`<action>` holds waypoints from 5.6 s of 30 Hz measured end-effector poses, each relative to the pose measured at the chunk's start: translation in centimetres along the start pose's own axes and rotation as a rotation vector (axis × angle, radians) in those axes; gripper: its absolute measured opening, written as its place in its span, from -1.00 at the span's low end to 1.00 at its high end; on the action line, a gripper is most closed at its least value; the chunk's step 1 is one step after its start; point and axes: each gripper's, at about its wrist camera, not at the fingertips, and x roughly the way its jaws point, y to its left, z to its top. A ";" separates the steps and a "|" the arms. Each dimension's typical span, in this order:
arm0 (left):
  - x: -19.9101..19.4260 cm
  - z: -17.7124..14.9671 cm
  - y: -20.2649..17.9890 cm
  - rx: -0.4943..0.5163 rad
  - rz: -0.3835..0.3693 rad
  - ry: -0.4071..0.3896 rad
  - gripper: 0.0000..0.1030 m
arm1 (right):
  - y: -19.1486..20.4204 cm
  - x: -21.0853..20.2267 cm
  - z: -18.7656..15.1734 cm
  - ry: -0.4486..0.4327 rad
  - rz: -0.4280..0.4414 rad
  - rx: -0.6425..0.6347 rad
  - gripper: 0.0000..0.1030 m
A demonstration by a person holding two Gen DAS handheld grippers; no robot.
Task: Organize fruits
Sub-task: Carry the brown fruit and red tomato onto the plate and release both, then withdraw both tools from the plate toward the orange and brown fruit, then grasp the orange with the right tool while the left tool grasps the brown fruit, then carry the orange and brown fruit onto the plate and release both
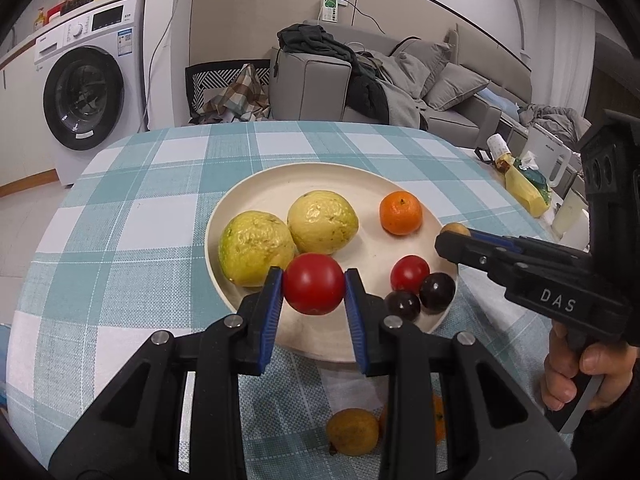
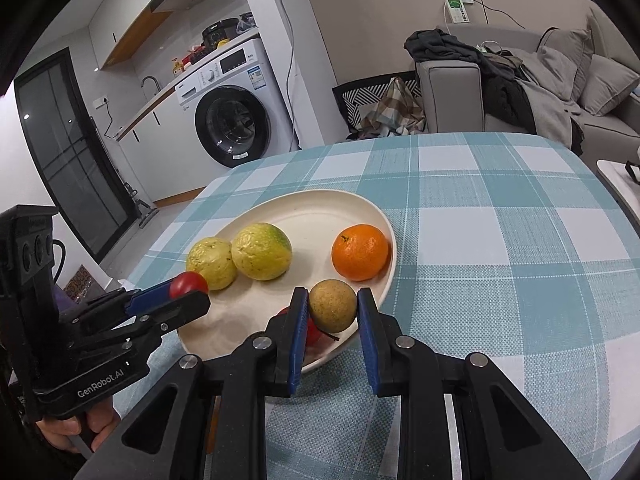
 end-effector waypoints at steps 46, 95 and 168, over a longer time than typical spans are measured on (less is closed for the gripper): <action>-7.9 -3.8 1.4 -0.042 0.069 -0.065 0.98 | 1.7 -3.4 -1.7 -0.071 0.009 -0.079 1.00; -9.0 -5.9 1.8 -0.033 0.080 -0.030 0.98 | 9.1 -0.9 -6.8 0.208 0.072 -0.298 0.48; -5.9 -4.5 -2.6 0.094 -0.068 0.057 -0.52 | 3.4 -6.5 -4.5 0.032 0.046 -0.150 -0.21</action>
